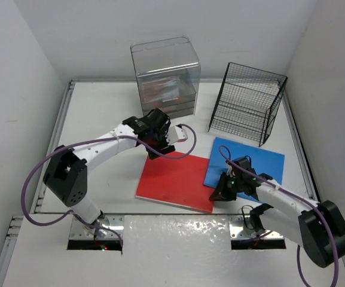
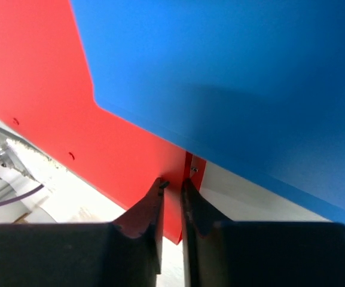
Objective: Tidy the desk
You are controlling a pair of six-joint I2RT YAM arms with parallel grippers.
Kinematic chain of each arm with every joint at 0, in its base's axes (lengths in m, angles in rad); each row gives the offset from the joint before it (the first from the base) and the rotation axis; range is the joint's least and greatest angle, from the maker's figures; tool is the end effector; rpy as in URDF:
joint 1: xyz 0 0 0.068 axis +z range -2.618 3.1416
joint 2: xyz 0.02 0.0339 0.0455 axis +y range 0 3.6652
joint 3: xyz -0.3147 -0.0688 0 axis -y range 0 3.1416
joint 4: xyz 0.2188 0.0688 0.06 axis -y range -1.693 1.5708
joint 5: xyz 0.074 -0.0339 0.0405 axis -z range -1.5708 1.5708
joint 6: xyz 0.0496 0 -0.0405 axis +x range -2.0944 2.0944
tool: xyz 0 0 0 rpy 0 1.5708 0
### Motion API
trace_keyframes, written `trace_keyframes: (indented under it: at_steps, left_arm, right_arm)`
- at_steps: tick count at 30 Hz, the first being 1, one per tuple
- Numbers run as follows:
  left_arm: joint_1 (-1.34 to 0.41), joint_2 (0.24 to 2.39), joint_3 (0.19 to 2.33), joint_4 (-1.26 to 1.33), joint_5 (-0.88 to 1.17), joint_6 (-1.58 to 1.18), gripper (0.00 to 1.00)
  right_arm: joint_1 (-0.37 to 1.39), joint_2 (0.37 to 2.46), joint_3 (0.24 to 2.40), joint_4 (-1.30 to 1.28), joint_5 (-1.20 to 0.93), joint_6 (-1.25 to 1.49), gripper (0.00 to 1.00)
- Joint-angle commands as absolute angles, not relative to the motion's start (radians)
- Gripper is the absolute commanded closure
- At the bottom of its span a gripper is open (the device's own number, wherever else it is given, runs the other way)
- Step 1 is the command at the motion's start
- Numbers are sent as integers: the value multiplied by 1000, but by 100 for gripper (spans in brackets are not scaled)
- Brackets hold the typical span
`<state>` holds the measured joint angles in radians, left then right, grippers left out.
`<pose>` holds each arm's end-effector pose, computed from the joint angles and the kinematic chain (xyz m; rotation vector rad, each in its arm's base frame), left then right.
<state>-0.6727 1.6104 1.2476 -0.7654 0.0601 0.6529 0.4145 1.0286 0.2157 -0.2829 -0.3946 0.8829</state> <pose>0.2416 -0.1962 0.2948 1.6748 2.1158 -0.0871 0.0897 0.0603 0.1589 0.5309 2.8237 0.8768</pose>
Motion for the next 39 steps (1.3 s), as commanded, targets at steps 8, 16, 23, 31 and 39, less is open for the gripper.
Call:
trace_keyframes:
  at_steps: [8, 16, 23, 31, 39]
  left_arm:
    - [-690, 1578, 1229, -739, 43, 652, 42]
    - [-811, 1410, 1175, -813, 46, 758, 41]
    - [-988, 1333, 1114, -735, 45, 723, 6]
    - [-1112, 1357, 905, -473, -66, 654, 2]
    - [-1219, 1465, 804, -189, -248, 569, 0]
  right_arm:
    - [416, 1046, 232, -133, -408, 873, 100]
    - [416, 1072, 347, -6, -396, 911, 100]
    - [419, 1154, 362, 181, -402, 1025, 100]
    - [442, 1187, 391, 262, -396, 1084, 100]
    - [452, 1200, 397, 287, -394, 1103, 100]
